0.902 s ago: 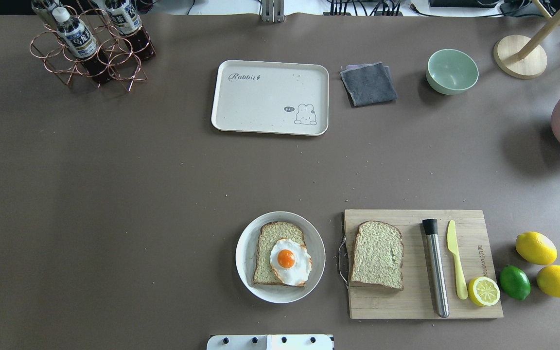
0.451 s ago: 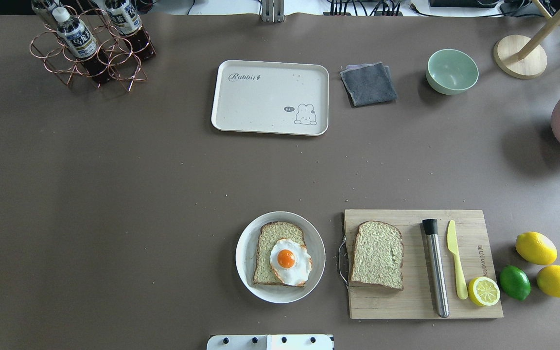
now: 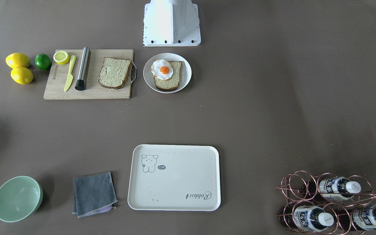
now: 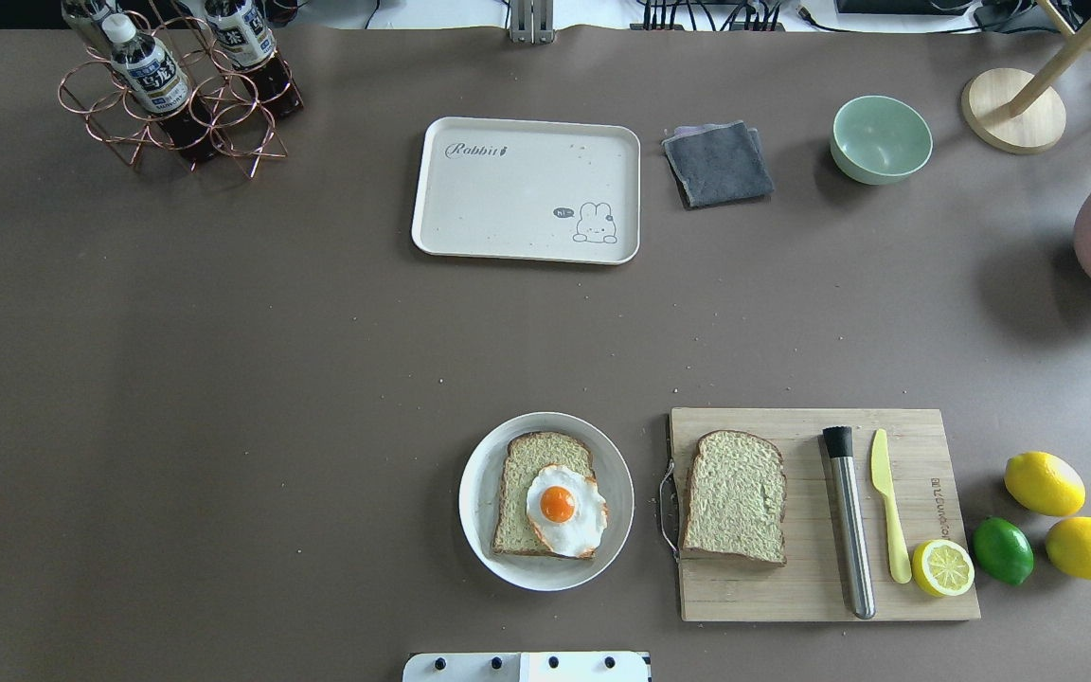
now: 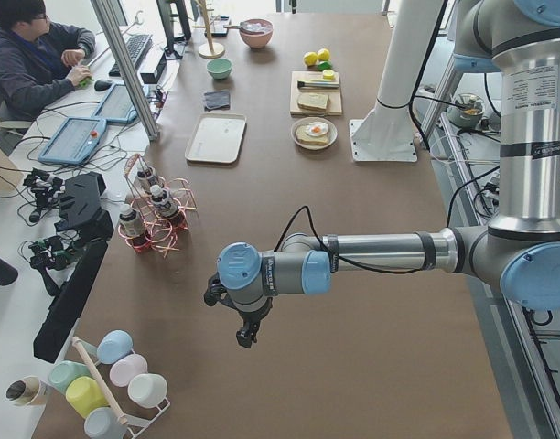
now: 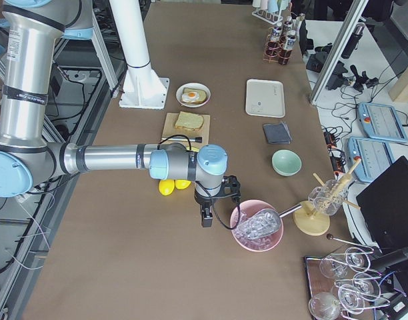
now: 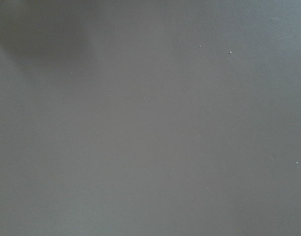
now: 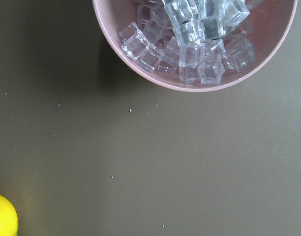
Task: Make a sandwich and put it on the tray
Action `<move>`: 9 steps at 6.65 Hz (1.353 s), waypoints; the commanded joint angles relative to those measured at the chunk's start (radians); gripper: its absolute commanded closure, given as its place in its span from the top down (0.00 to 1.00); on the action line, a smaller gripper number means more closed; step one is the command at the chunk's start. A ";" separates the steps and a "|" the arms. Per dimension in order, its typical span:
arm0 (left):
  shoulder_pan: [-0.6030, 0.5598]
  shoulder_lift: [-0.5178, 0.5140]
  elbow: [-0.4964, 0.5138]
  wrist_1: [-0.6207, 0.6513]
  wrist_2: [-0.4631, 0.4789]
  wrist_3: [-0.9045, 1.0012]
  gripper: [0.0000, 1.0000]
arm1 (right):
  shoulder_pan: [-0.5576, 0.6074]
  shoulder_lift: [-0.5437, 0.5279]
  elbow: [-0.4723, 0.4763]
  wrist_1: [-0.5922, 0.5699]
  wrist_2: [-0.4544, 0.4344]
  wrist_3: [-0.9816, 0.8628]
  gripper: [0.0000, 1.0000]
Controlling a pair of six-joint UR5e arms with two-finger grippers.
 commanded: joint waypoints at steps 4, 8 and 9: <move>0.000 -0.043 -0.033 -0.003 -0.001 0.000 0.98 | 0.000 0.027 0.038 0.000 0.000 0.003 1.00; -0.001 -0.083 -0.056 -0.071 -0.001 -0.002 0.98 | 0.000 0.038 0.061 0.000 0.000 0.003 1.00; -0.002 -0.095 -0.059 -0.186 0.001 -0.049 0.98 | 0.002 0.064 0.064 -0.002 0.005 0.006 1.00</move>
